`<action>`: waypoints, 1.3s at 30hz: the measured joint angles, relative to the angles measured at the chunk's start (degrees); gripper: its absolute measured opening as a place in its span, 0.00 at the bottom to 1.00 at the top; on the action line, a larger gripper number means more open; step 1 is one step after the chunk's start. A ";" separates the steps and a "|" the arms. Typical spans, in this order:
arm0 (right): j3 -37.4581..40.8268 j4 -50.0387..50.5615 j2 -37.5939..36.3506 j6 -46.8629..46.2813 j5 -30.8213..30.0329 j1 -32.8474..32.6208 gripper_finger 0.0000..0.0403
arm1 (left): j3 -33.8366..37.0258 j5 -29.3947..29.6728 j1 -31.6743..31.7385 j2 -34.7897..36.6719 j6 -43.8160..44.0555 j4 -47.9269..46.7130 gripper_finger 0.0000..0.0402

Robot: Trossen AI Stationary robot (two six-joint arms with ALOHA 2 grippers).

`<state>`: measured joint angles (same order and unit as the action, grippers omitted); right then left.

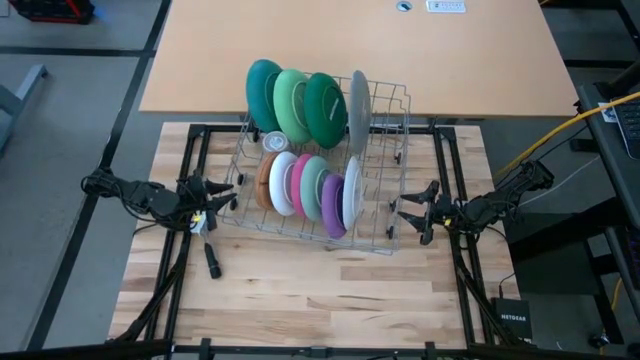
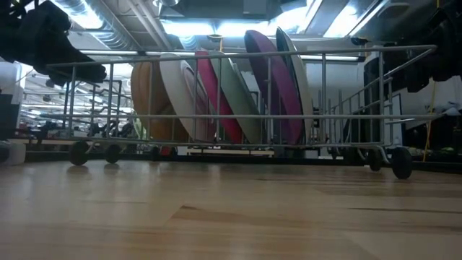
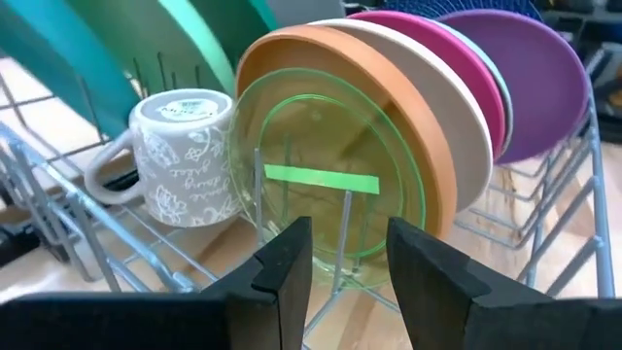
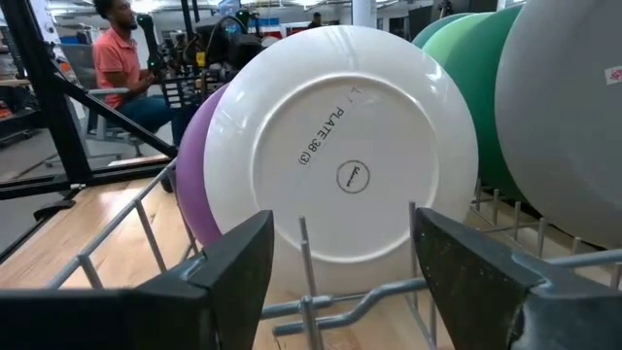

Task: Sort dishes
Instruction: Return to Home Position

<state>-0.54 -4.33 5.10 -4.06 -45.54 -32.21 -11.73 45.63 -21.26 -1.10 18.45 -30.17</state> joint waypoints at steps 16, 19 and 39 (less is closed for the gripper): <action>0.00 0.00 0.00 -0.08 0.04 0.00 0.62 | 0.04 -0.56 0.00 -0.03 -2.34 0.03 0.31; 0.00 0.00 0.00 -0.10 0.04 0.00 0.62 | 0.04 -0.67 0.00 -0.03 -3.07 0.09 0.31; 0.00 0.00 0.00 -0.09 0.09 0.00 0.62 | 0.09 -0.20 0.00 -0.05 0.73 -0.12 0.31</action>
<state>-0.54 -4.34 5.10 -4.15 -45.45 -32.21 -11.64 45.43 -21.26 -1.15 19.18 -30.28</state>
